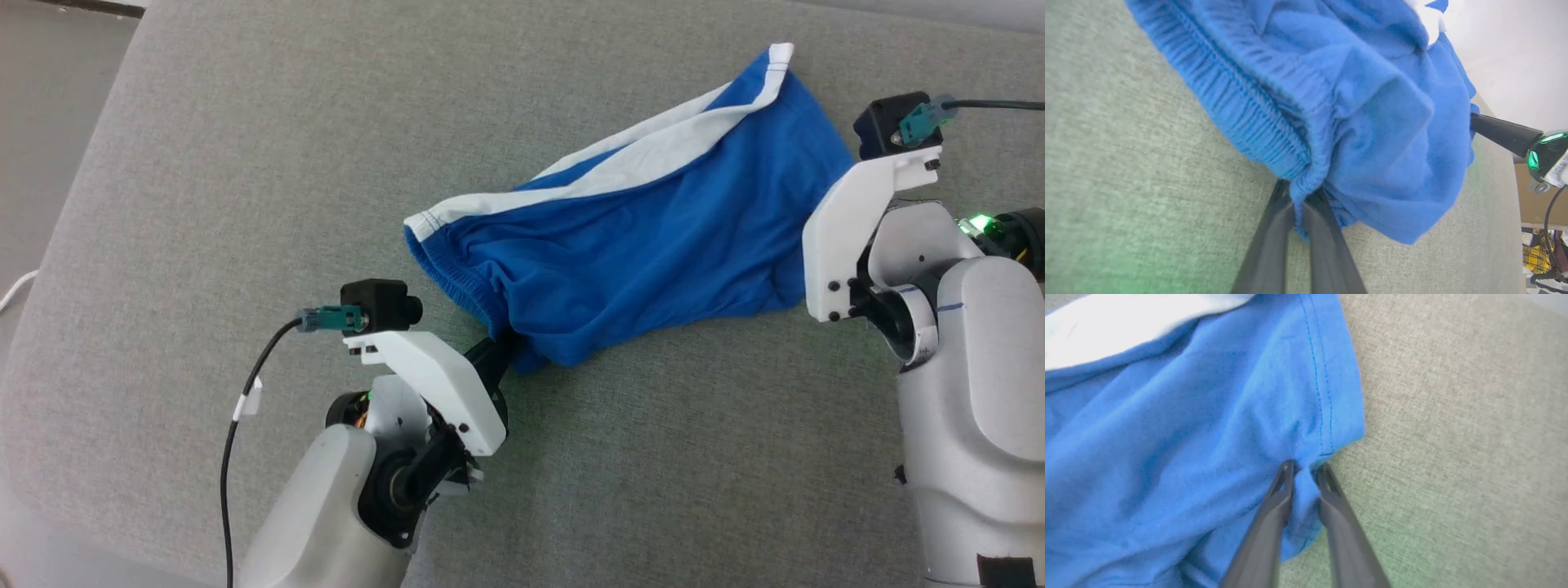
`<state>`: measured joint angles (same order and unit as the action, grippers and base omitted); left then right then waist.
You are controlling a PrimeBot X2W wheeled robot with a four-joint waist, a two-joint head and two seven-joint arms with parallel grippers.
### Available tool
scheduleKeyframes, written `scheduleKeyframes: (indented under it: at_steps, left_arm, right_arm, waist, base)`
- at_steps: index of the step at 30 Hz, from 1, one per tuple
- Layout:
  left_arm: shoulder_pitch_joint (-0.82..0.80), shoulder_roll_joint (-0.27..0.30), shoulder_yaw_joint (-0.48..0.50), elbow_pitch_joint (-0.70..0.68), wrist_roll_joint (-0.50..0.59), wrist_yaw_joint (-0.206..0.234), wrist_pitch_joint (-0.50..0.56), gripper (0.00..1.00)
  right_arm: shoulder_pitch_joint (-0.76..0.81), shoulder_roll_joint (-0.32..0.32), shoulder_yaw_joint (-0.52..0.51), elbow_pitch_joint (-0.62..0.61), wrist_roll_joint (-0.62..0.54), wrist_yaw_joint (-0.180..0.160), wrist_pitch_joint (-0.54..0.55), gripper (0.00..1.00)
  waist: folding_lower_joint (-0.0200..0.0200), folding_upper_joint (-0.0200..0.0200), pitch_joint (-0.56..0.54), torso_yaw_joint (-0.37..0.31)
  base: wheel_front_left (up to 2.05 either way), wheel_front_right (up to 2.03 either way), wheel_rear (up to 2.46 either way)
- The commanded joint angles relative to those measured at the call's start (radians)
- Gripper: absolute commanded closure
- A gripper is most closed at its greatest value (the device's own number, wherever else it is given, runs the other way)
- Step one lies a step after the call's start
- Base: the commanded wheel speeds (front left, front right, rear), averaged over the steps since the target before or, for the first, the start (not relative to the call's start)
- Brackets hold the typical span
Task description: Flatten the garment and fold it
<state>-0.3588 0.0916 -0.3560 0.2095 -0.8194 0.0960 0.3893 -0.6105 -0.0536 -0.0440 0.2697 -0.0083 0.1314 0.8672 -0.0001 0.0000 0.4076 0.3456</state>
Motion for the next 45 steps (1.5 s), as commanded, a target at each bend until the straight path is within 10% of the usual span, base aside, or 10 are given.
scheduleKeyframes:
  at_steps: [1,19,45]
  left_arm:
    - [-0.003,-0.003,-0.007,0.034,-0.007,-0.002,0.000,1.00]
    - [0.072,0.049,0.029,-0.056,-0.019,0.009,-0.028,1.00]
    - [0.409,0.133,-0.013,-0.256,-0.036,0.071,0.035,1.00]
  right_arm:
    - [0.012,0.002,-0.013,0.024,-0.006,-0.001,0.010,1.00]
    - [0.117,0.003,-0.122,-0.065,0.213,-0.001,-0.230,1.00]
    - [0.779,0.003,-0.088,-0.295,0.583,-0.001,-0.492,1.00]
  waist:
    - [0.0001,0.0000,0.005,0.002]
    - [0.0001,0.0000,-0.098,-0.064]
    - [0.0001,0.0000,-0.238,-0.243]
  base:
    - [0.00,0.00,0.00]
    - [0.00,0.00,0.00]
    - [0.00,0.00,0.00]
